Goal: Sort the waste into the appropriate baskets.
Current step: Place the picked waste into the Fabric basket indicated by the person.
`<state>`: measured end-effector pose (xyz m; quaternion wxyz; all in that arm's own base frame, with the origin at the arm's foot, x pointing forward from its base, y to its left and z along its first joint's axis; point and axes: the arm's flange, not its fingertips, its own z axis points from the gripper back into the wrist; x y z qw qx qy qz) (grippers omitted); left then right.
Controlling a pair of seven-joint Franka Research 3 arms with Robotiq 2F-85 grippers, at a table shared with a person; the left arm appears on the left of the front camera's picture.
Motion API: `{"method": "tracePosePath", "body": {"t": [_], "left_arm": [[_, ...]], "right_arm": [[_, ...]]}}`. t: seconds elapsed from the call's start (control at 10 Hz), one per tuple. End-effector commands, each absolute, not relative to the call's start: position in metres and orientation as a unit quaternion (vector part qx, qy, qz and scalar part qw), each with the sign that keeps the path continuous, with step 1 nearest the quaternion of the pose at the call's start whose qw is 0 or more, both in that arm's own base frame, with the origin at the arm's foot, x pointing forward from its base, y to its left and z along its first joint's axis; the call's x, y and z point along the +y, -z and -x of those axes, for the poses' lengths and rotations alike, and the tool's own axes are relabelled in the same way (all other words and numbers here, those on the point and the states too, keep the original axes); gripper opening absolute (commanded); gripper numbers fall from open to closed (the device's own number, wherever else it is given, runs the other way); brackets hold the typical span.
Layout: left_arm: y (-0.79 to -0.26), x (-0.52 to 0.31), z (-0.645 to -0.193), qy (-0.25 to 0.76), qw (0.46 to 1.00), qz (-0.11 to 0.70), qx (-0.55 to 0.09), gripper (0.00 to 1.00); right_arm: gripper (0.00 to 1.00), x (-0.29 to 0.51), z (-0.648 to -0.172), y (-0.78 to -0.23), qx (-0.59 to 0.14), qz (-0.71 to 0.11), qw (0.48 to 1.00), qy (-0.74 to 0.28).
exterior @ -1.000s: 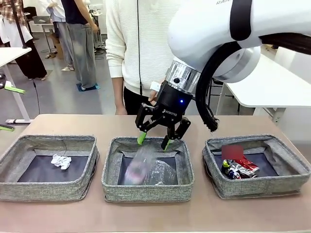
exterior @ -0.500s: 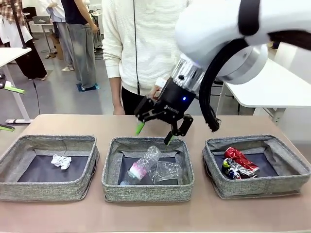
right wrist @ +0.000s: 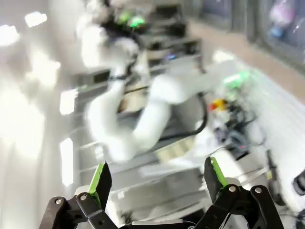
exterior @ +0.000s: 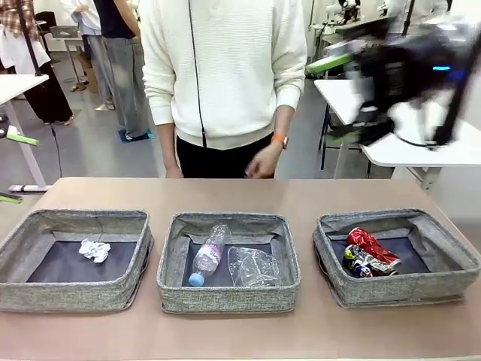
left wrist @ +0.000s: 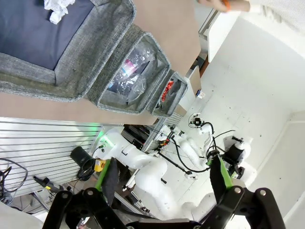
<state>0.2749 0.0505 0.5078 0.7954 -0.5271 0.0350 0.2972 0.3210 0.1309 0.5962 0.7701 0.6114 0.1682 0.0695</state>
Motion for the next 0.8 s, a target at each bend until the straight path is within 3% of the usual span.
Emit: {"method": "tracePosePath", "body": {"t": [0.0, 0.2, 0.4, 0.5, 0.6, 0.7], "left_arm": [[-0.509, 0.052, -0.274, -0.288, 0.796, 0.532, 0.033, 1.00], [-0.509, 0.052, -0.274, -0.288, 0.796, 0.532, 0.033, 1.00], [-0.509, 0.052, -0.274, -0.288, 0.796, 0.532, 0.033, 1.00], [-0.509, 0.052, -0.274, -0.288, 0.796, 0.532, 0.033, 1.00], [-0.509, 0.052, -0.274, -0.288, 0.796, 0.532, 0.033, 1.00], [-0.509, 0.052, -0.274, -0.288, 0.796, 0.532, 0.033, 1.00]], "right_arm": [[1.00, 0.070, -0.303, -0.547, 0.149, -0.692, 0.705, 0.040], [1.00, 0.016, -0.270, -0.535, -0.003, -0.713, 0.699, 0.050], [1.00, -0.022, -0.239, -0.511, -0.053, -0.618, 0.765, 0.173], [1.00, -0.028, -0.228, -0.505, -0.048, -0.518, 0.825, 0.222], [1.00, -0.024, -0.222, -0.511, -0.038, -0.465, 0.861, 0.203], [1.00, -0.063, -0.273, -0.533, -0.057, -0.614, 0.771, 0.158]]}}
